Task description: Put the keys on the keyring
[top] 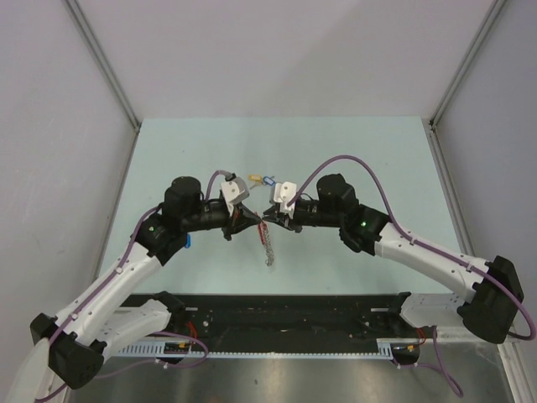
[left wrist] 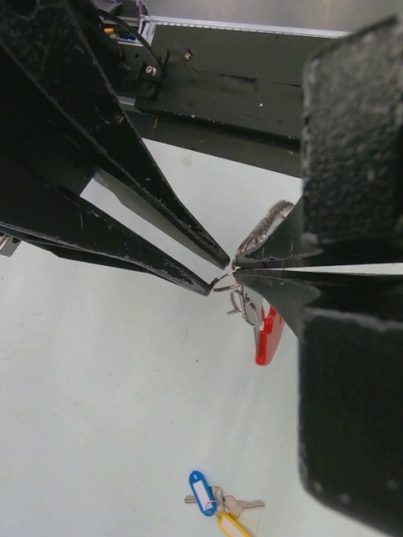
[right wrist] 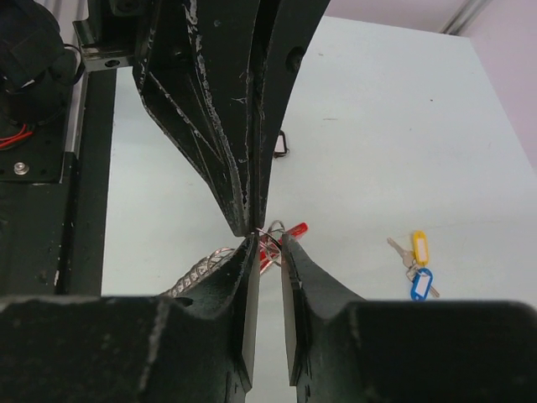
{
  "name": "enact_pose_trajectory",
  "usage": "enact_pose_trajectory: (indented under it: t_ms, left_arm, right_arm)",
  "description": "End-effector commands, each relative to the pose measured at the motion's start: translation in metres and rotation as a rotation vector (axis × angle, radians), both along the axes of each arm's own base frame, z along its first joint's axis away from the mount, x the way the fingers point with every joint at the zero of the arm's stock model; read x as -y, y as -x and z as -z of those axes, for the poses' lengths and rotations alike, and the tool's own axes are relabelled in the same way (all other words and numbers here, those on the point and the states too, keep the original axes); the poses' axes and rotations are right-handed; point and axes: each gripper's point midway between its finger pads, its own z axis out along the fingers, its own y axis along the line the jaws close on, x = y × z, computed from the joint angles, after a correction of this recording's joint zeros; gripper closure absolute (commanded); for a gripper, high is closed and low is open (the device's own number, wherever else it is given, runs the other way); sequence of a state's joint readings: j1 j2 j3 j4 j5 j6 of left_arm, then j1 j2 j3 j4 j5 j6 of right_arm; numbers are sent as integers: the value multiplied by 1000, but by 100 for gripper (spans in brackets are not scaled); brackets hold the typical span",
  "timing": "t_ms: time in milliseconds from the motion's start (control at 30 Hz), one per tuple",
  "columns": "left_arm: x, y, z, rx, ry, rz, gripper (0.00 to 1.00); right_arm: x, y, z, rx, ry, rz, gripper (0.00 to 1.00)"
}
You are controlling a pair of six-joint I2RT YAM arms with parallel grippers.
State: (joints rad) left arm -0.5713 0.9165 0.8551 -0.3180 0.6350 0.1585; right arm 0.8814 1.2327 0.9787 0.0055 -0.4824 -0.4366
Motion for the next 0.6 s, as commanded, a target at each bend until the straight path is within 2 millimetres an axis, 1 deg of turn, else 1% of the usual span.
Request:
enact_pose_trajectory:
  t_ms: [0, 133, 233, 300, 333, 433, 467, 567]
  left_arm:
    - [9, 5, -35, 81, 72, 60, 100]
    - [9, 5, -36, 80, 77, 58, 100]
    - [10, 4, -36, 75, 80, 58, 100]
    - [9, 4, -36, 76, 78, 54, 100]
    - [9, 4, -36, 77, 77, 51, 100]
    - [8, 3, -35, 80, 77, 42, 100]
    - [8, 2, -37, 84, 80, 36, 100]
    - [4, 0, -39, 100, 81, 3, 100]
  right_arm:
    - [-7, -4, -13, 53, -6, 15, 80]
    - [-10, -5, -7, 57, 12, 25, 79]
    - [-12, -6, -4, 60, 21, 26, 83]
    - [-13, -8, 0, 57, 30, 36, 95]
    - [-13, -9, 1, 56, 32, 39, 100]
    - [-13, -9, 1, 54, 32, 46, 100]
    - [-10, -8, 7, 40, 55, 51, 100]
    - [-8, -7, 5, 47, 58, 67, 100]
